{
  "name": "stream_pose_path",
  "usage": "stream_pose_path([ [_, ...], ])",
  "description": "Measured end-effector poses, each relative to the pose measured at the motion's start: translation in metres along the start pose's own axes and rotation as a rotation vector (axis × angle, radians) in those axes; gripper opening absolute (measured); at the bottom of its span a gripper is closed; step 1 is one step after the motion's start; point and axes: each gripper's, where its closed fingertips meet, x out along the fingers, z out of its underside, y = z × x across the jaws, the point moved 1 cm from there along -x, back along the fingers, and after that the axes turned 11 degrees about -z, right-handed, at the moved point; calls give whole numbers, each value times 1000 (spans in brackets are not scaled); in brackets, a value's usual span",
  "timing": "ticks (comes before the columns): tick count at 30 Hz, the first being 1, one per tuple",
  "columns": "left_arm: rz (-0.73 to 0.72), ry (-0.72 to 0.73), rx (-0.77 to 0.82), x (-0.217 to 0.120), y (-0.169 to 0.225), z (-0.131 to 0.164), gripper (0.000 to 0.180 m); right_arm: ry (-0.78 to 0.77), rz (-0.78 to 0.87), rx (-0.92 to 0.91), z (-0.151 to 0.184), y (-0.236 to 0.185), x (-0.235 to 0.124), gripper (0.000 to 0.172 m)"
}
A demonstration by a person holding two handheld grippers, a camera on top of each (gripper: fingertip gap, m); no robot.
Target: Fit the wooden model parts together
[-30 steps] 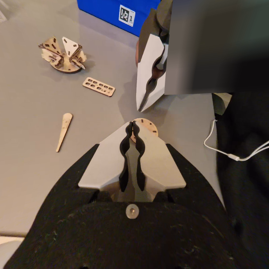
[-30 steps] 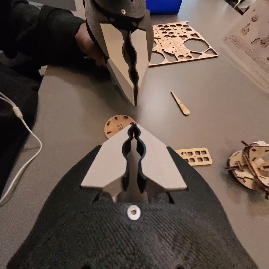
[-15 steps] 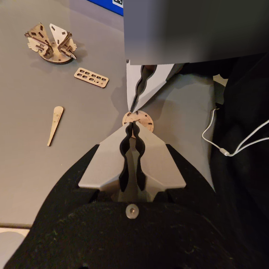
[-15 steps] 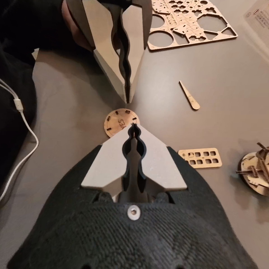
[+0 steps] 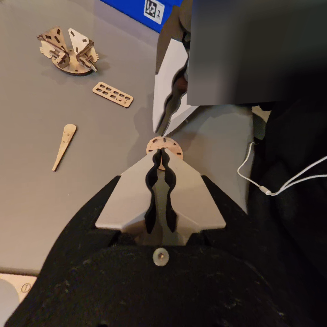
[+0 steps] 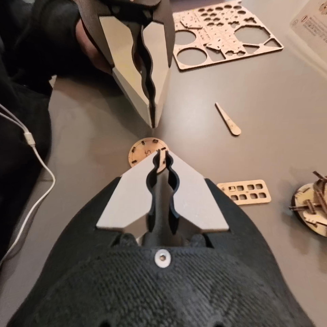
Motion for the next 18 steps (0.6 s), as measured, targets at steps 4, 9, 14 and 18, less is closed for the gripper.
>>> stream_pose_path([
  [4,44,1,-1,0,5,0,2,-19,-10,22,3,1,1,14],
  [9,68,-21,-11,5,8,0,26,-82,-13,14,10,-1,8,26],
  [14,57,-55,-2,9,8,4,36,-34,-28,34,5,0,3,27],
  [18,46,-63,-6,10,6,5,46,8,-50,51,-1,-3,1,42],
])
